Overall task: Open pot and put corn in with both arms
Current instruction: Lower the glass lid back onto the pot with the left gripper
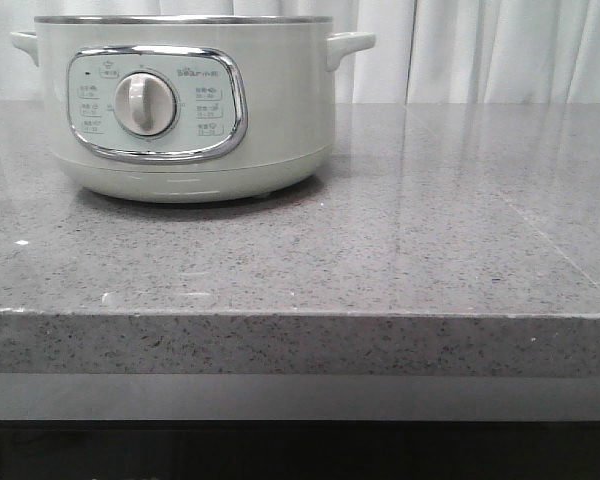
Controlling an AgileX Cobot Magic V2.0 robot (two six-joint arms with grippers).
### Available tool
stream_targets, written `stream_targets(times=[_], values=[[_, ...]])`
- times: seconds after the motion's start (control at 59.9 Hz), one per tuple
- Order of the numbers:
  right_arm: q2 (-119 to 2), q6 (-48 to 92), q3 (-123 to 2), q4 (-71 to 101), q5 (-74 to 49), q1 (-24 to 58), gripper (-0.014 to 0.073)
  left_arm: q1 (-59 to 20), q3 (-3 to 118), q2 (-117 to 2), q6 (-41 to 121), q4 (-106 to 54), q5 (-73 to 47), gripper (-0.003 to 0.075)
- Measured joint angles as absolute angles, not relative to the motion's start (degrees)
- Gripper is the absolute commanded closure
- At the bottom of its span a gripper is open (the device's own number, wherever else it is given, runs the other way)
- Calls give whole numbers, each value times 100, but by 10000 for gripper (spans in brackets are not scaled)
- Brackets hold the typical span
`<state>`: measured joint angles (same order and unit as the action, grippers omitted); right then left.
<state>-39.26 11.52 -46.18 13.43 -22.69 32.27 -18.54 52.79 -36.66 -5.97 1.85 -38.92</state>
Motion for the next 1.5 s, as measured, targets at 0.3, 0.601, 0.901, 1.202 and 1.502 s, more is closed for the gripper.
stream_targets(times=[0.3, 0.601, 0.901, 1.202, 1.502], values=[[-3926, 1161, -4618, 1343, -2269, 3227, 32, -2024, 5410, -4778, -389, -294, -2898, 531], [-3926, 1161, -4618, 1343, -2260, 3227, 32, -2674, 6580, -6724, -329, -294, -2231, 531], [-3926, 1161, -4618, 1343, -2260, 3227, 32, -2720, 7908, -8426, -329, -80, -2059, 531], [-3926, 1161, -4618, 1343, -2260, 3227, 32, -2720, 8557, -9251, -329, 205, -1798, 531], [-3926, 1161, -4618, 1343, -2260, 3227, 32, -2720, 8592, -9586, -329, 182, -1567, 531]])
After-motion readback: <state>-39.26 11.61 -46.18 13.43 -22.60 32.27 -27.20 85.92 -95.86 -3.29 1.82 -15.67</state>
